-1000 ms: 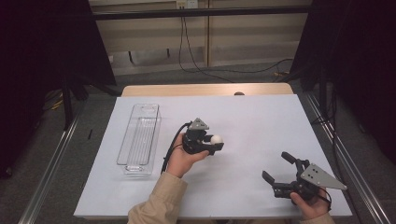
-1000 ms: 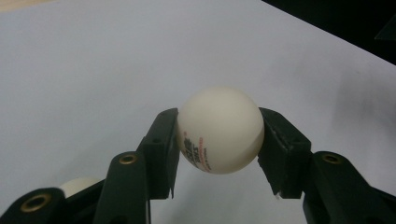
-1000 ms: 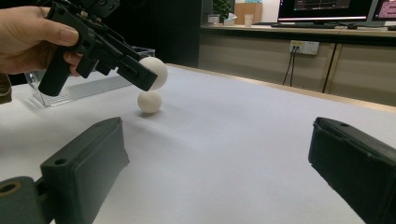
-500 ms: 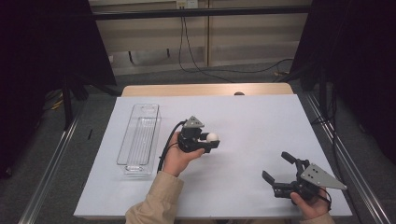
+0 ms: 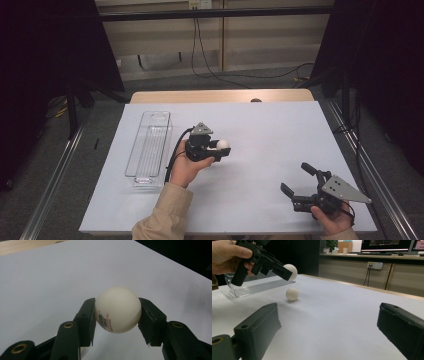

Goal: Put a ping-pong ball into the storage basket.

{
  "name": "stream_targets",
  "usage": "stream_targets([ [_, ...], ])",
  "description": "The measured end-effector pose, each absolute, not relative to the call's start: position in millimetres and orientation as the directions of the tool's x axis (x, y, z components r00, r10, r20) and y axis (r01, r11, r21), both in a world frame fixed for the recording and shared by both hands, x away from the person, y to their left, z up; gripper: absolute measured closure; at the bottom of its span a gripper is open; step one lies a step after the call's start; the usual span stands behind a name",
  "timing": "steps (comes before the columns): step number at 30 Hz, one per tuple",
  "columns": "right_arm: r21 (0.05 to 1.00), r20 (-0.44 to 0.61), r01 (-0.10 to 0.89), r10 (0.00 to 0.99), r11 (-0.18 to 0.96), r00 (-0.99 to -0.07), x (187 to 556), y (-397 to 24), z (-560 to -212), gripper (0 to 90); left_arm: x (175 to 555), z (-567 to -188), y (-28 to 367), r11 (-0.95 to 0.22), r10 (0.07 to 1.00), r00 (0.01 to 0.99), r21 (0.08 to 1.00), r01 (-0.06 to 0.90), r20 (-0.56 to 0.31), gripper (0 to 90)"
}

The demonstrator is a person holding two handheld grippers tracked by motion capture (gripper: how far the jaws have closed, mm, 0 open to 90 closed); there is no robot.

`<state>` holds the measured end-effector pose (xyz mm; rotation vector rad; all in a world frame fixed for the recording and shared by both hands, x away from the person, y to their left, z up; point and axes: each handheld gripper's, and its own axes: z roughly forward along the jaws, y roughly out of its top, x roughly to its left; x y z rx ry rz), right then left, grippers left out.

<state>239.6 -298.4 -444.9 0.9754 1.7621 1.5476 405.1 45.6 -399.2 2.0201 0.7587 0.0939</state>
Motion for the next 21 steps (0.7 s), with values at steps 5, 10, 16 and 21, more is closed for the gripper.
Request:
stream_targets([
  [5,0.988,0.032,0.142,0.83,0.057,-0.557,239.6,-298.4,-444.8,3.3,406.2,-396.7,51.3,-0.35,0.559,0.796,0.804,0.481,-0.232,51.0],
  [10,0.988,0.031,0.142,0.83,0.058,-0.556,239.8,-298.3,-444.8,3.3,407.3,-395.4,55.9,-0.34,0.568,0.789,0.807,0.483,-0.233,51.0],
  [16,0.988,0.031,0.142,0.83,0.058,-0.557,239.8,-298.5,-444.9,3.3,408.2,-394.7,58.7,-0.345,0.575,0.786,0.803,0.485,-0.227,51.1],
  [21,0.988,0.032,0.142,0.83,0.057,-0.556,239.8,-298.4,-444.8,3.3,409.0,-394.8,61.0,-0.344,0.581,0.782,0.802,0.488,-0.226,51.1],
])
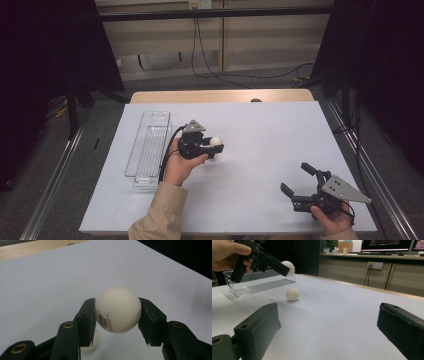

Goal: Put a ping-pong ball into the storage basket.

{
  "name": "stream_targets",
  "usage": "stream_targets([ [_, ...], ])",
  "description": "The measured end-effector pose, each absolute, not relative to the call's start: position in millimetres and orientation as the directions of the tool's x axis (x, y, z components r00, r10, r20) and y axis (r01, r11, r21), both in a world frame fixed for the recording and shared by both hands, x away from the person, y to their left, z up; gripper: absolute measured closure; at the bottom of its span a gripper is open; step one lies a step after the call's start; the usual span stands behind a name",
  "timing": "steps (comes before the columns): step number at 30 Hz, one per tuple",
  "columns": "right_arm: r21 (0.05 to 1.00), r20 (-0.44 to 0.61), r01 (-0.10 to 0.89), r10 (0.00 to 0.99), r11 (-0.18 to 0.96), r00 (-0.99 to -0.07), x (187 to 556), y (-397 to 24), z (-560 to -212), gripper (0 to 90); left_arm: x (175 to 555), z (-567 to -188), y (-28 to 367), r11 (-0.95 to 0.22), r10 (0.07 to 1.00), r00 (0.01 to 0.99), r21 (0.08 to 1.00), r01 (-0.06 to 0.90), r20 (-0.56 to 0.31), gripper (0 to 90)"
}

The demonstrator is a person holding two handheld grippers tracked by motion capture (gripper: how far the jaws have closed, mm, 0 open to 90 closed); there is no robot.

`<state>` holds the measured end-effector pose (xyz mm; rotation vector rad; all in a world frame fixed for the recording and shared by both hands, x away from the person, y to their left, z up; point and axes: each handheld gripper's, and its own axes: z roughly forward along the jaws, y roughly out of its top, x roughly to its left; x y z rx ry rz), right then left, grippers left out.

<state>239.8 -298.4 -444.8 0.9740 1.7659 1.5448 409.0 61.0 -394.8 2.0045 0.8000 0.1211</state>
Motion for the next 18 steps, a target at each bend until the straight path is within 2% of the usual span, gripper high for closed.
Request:
stream_targets([
  [18,0.988,0.037,0.143,0.831,0.051,-0.556,239.8,-297.9,-444.6,3.3,411.3,-393.4,69.8,-0.338,0.602,0.769,0.803,0.491,-0.217,51.0],
])
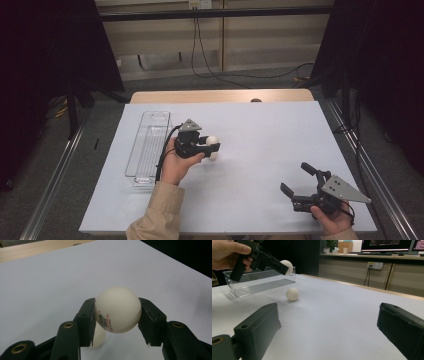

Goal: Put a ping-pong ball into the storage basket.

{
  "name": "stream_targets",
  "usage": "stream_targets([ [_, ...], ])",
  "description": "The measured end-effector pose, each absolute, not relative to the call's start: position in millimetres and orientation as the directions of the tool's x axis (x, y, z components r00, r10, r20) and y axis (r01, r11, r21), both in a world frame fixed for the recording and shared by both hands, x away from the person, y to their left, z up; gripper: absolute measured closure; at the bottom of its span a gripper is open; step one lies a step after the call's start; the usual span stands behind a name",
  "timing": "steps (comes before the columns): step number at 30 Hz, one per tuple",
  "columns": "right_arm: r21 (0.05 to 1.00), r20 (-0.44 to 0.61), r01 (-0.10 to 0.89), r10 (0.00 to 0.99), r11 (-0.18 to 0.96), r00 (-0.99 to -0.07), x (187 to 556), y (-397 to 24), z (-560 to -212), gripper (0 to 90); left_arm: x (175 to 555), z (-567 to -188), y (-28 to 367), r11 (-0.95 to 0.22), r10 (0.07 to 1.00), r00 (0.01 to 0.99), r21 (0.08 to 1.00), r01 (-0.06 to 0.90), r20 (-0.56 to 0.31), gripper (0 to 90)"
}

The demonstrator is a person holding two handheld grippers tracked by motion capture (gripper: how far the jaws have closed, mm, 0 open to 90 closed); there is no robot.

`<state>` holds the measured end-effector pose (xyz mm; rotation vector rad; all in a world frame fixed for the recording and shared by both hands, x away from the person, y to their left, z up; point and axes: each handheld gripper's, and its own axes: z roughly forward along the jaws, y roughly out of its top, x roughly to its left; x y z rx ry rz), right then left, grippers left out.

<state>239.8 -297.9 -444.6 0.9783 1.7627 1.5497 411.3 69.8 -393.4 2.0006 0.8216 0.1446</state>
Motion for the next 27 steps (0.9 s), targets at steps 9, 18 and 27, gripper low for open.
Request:
stream_targets([
  [9,0.988,0.037,0.143,0.831,0.051,-0.556,239.9,-297.7,-444.7,3.3,412.2,-391.3,75.9,-0.325,0.613,0.758,0.803,0.499,-0.223,51.1],
  [18,0.988,0.039,0.144,0.83,0.051,-0.557,239.9,-297.5,-444.7,3.3,412.9,-390.2,79.5,-0.322,0.619,0.754,0.804,0.499,-0.22,51.1],
  [27,0.988,0.039,0.144,0.83,0.051,-0.556,240.0,-297.7,-444.7,3.3,413.4,-389.6,82.8,-0.319,0.63,0.745,0.802,0.504,-0.218,51.0],
])
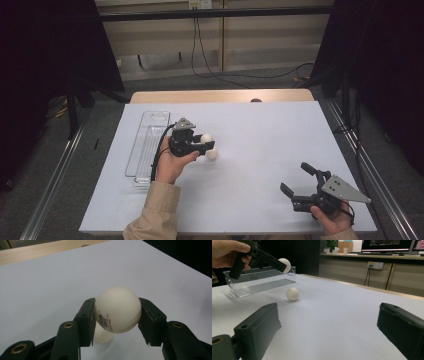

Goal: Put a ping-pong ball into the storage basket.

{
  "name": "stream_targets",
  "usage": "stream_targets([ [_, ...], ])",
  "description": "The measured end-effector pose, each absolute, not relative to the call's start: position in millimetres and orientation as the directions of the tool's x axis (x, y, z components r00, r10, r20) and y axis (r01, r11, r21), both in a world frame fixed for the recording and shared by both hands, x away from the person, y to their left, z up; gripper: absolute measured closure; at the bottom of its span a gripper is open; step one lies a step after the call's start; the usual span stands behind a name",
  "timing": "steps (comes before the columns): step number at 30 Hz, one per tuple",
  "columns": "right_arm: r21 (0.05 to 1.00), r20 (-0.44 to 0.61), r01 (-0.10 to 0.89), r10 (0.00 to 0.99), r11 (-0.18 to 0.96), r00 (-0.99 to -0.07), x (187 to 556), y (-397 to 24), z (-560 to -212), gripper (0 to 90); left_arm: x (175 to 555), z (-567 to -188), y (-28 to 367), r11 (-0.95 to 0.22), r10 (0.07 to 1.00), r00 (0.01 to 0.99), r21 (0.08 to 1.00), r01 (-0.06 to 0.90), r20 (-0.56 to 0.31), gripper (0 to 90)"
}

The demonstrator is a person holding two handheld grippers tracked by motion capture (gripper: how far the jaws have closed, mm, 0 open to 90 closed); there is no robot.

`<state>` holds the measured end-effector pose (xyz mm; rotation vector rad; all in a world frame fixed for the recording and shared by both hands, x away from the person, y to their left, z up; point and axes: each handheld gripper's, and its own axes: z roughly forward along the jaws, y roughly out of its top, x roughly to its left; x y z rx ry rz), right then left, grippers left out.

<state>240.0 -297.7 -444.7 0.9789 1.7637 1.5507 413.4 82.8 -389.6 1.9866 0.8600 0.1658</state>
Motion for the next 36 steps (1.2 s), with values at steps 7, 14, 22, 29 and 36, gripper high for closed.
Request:
stream_targets([
  [7,0.988,0.038,0.145,0.83,0.052,-0.557,239.9,-297.4,-444.7,3.3,414.0,-388.8,86.1,-0.321,0.634,0.744,0.803,0.503,-0.213,51.1],
  [14,0.988,0.038,0.145,0.83,0.051,-0.557,240.0,-297.6,-444.7,3.4,414.8,-387.5,89.8,-0.321,0.639,0.741,0.804,0.5,-0.206,51.0],
  [22,0.988,0.038,0.145,0.83,0.052,-0.557,240.0,-297.6,-444.7,3.4,415.2,-386.4,93.9,-0.318,0.647,0.735,0.804,0.503,-0.203,51.1],
  [29,0.988,0.039,0.145,0.83,0.051,-0.557,239.9,-297.8,-444.8,3.4,415.9,-386.4,96.2,-0.312,0.652,0.73,0.804,0.506,-0.206,51.0],
  [36,0.988,0.038,0.145,0.83,0.052,-0.557,239.9,-297.6,-444.7,3.4,416.3,-385.7,99.2,-0.306,0.656,0.726,0.805,0.508,-0.209,51.0],
])
